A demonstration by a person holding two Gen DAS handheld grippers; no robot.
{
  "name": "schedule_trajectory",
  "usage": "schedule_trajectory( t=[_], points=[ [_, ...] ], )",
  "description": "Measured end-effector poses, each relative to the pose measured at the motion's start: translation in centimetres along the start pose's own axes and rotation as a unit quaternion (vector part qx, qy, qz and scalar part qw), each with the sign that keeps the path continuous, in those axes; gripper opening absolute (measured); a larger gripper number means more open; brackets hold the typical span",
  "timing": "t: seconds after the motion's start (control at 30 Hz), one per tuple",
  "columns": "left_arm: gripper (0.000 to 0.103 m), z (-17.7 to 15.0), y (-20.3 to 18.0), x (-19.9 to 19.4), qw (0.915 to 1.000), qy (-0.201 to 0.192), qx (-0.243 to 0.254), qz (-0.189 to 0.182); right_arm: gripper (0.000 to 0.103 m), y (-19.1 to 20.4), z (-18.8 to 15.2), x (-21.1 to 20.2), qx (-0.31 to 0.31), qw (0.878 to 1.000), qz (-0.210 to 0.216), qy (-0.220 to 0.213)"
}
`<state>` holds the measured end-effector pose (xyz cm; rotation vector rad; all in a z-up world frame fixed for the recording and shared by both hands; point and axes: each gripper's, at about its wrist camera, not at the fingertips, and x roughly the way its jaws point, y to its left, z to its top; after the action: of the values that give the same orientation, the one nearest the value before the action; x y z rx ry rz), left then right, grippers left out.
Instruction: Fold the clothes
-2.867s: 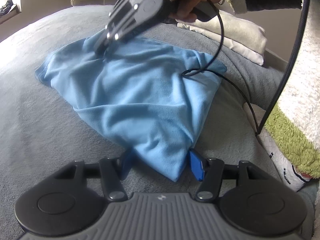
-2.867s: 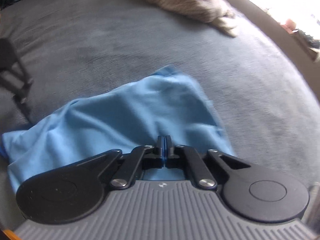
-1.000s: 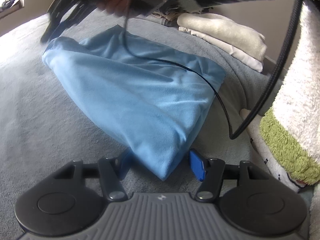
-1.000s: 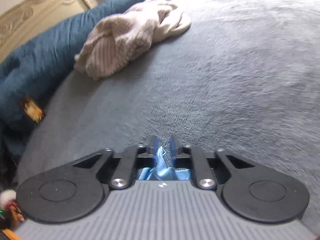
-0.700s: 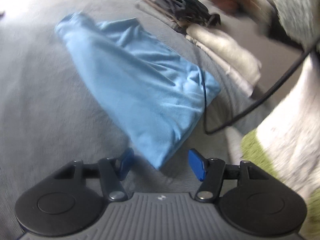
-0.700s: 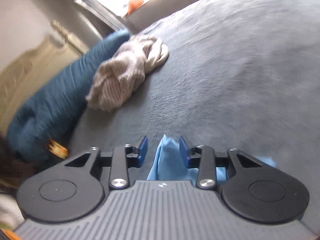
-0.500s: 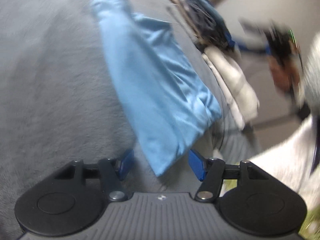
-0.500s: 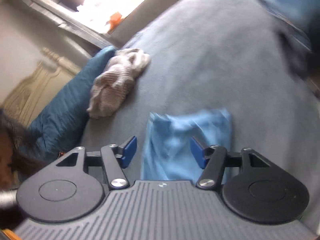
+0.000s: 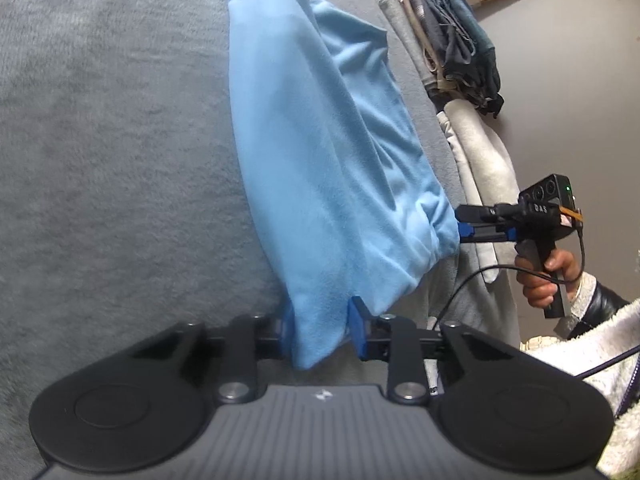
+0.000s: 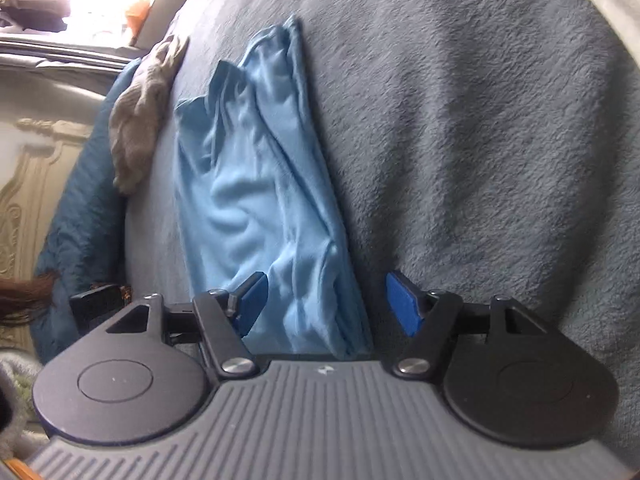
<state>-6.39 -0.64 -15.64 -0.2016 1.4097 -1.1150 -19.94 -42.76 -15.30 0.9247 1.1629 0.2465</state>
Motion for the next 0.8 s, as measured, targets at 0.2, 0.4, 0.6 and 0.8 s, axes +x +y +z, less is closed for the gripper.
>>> schedule_trajectory(
  t=[0.2, 0.4, 0.6, 0.8],
  points=[
    [0.007, -0.3, -0.1, 0.0, 0.9999, -0.006, -0.012, 0.003, 0.009, 0.9, -1.1, 1.0, -0.022, 0.999, -0.022, 0.031],
    [0.007, -0.9, 0.4, -0.8, 0.9998, 0.001, -0.022, 0.004, 0.006, 2.1, -1.5, -0.3, -0.058, 0.998, -0.023, 0.032],
    [0.008, -0.8, 0.5, -0.5, 0.9999, -0.003, -0.004, 0.014, 0.010, 1.9, -1.4, 0.3, -0.048, 0.996, -0.066, 0.035],
    [0.011, -0.4, 0.4, 0.1, 0.9998, 0.001, -0.006, 0.018, 0.013, 8.5, 0.1, -2.8, -0.268, 0.952, -0.146, -0.028]
  ],
)
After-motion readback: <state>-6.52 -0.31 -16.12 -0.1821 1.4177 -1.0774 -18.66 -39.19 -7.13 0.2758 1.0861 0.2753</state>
